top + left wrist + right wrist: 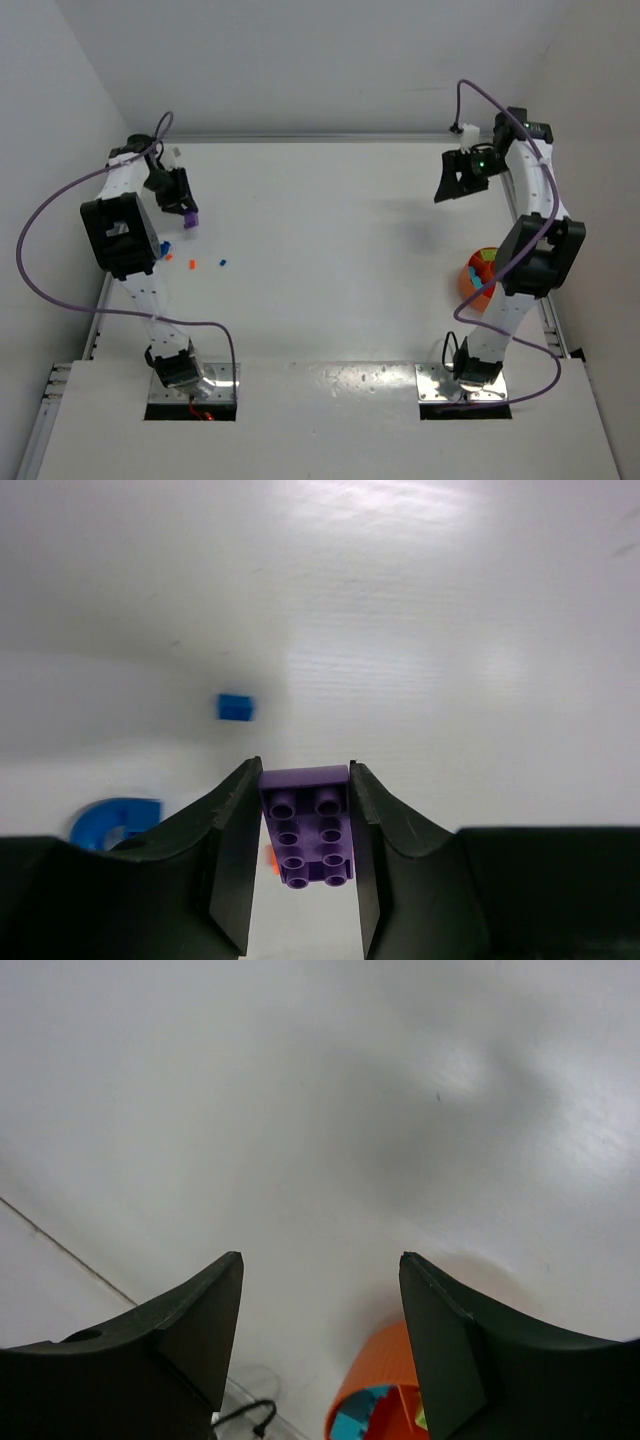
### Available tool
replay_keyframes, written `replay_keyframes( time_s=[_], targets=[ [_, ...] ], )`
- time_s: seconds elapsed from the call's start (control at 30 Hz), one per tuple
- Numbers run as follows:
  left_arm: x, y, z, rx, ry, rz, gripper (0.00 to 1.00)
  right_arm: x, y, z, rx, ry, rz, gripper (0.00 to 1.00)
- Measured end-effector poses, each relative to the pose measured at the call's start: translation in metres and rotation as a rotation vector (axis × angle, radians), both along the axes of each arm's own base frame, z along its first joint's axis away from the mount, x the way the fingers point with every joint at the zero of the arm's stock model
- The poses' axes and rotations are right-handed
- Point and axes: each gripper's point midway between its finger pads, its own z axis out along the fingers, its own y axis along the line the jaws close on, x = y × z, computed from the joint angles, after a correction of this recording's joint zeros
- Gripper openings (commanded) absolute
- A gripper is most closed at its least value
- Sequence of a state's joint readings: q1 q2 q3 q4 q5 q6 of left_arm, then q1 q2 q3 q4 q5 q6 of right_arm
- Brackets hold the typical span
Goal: Sort the legos into containers by color
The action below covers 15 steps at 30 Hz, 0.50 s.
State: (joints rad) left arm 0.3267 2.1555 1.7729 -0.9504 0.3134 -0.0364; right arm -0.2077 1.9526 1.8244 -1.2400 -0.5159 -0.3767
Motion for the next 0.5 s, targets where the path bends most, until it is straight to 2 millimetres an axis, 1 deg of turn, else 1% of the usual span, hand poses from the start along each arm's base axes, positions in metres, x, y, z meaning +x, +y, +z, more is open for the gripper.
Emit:
replay_keyframes(
  time_s=[0.03, 0.07, 0.1, 0.17, 0.2, 0.23, 0.3, 0.33, 0.4, 0.47, 0.5],
  targets=[
    [0.008, -0.008, 0.011, -0.009, -0.029, 0.001, 0.11, 0.005, 0.007, 0.008, 0.021, -0.037, 0.001, 0.64],
    [0.017, -0.02, 0.025, -0.02, -0.067, -0.004, 0.11, 0.012, 0.017, 0.019, 0.049, -0.084, 0.003, 0.64],
    [0.024, -0.029, 0.034, -0.033, -0.094, -0.006, 0.1, 0.018, 0.028, 0.029, 0.076, -0.124, 0.006, 0.64],
    [0.041, -0.061, 0.063, -0.057, -0.177, -0.036, 0.08, 0.03, 0.053, 0.048, 0.134, -0.191, 0.011, 0.64],
    [0.046, -0.076, 0.075, -0.074, -0.212, -0.046, 0.08, 0.037, 0.072, 0.058, 0.18, -0.216, 0.009, 0.64],
    [0.051, -0.089, 0.086, -0.089, -0.24, -0.052, 0.08, 0.04, 0.081, 0.062, 0.201, -0.226, 0.009, 0.64],
    [0.057, -0.119, 0.105, -0.127, -0.28, -0.063, 0.08, 0.054, 0.113, 0.073, 0.275, -0.261, 0.004, 0.63],
    [0.059, -0.135, 0.113, -0.149, -0.296, -0.069, 0.08, 0.058, 0.131, 0.077, 0.317, -0.27, 0.001, 0.63],
    [0.063, -0.16, 0.125, -0.188, -0.313, -0.064, 0.07, 0.068, 0.165, 0.084, 0.385, -0.293, -0.001, 0.63],
    [0.067, -0.18, 0.133, -0.22, -0.32, -0.046, 0.05, 0.077, 0.202, 0.089, 0.447, -0.31, 0.008, 0.63],
    [0.068, -0.186, 0.137, -0.23, -0.322, -0.033, 0.05, 0.083, 0.22, 0.09, 0.474, -0.321, 0.013, 0.63]
  ],
)
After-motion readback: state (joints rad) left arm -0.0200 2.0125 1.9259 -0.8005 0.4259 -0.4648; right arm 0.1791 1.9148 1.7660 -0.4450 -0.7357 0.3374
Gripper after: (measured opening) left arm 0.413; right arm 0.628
